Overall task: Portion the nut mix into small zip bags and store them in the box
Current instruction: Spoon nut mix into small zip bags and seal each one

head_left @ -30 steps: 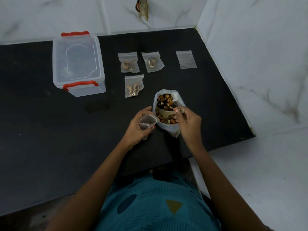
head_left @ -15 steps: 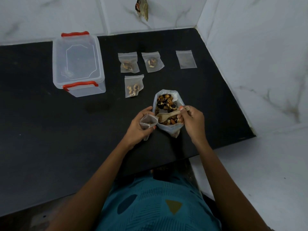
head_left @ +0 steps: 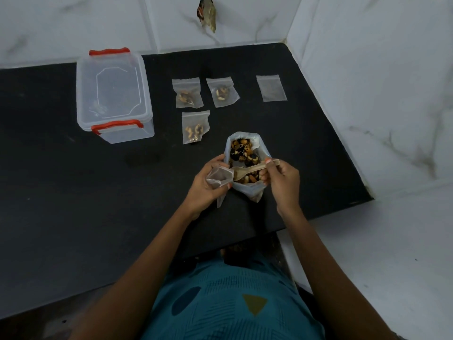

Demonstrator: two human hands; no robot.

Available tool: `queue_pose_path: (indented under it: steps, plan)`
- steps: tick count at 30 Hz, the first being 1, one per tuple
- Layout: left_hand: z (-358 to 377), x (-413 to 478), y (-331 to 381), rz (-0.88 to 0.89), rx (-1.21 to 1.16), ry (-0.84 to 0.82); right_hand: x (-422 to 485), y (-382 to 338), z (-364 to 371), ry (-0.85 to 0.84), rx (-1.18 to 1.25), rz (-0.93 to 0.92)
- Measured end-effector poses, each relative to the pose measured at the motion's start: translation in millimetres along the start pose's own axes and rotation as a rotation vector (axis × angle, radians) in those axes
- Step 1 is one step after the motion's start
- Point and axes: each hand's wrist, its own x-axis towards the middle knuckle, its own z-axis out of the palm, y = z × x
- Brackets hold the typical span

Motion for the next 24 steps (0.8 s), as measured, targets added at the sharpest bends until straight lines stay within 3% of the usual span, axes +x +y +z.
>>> queue_pose_path:
  steps: [16, 24]
  plan:
    - [-1.3, -6.0, 5.0, 0.008, 0.068, 0.018, -7.2, -4.1, -12.9, 0.096, 0.479, 0.383]
    - [-0.4, -9.1, 20.9, 0.060, 0.203, 0.100, -16.1, -40.4, -20.8, 0.049, 0.519, 0.235]
